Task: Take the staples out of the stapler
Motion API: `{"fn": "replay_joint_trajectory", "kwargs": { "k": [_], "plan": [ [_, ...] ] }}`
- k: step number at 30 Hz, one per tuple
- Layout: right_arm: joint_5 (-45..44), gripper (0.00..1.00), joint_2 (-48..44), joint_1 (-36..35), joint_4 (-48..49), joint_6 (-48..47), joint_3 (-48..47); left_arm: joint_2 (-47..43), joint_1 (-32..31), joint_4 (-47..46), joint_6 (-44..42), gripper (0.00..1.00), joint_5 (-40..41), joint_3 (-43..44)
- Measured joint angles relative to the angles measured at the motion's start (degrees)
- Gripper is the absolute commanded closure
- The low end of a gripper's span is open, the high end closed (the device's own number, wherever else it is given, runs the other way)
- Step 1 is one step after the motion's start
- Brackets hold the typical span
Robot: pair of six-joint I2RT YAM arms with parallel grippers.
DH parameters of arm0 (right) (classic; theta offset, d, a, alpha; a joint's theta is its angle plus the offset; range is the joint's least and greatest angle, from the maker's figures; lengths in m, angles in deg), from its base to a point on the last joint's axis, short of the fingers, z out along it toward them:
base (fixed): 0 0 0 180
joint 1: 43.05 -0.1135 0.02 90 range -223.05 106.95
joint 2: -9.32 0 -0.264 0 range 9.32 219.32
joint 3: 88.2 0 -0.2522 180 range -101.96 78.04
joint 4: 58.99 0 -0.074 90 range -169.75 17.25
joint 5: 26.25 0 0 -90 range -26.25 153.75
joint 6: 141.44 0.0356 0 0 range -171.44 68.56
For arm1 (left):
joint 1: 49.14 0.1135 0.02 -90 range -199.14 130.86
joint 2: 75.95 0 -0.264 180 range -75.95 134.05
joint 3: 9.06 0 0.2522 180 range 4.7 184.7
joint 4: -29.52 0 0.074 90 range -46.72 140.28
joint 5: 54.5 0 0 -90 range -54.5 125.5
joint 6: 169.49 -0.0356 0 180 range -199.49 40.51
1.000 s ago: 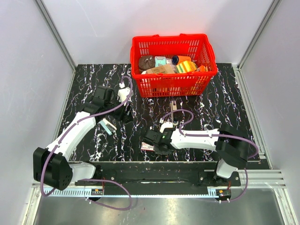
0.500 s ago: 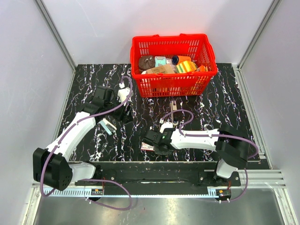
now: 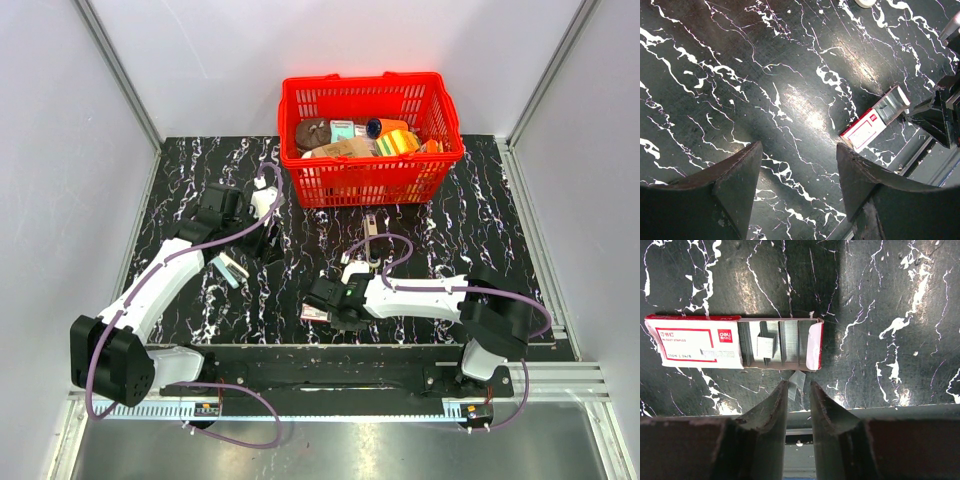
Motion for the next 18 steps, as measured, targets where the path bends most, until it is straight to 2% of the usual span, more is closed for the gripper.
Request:
{"fn": "replay_joint_trajectory", "kwargs": {
  "k": [9, 18],
  "plan": [
    [-0.09, 0.70, -0.28, 0.00, -0.09, 0.02, 0.00, 0.00, 0.00, 0.52, -0.28, 0.35, 0.00, 0.00],
    [0.09, 0.74, -4.11, 0.00, 1.14, -0.11, 1.97, 0.00, -0.09, 1.03, -0.87, 0.35, 0.02, 0.00]
  ]
}}
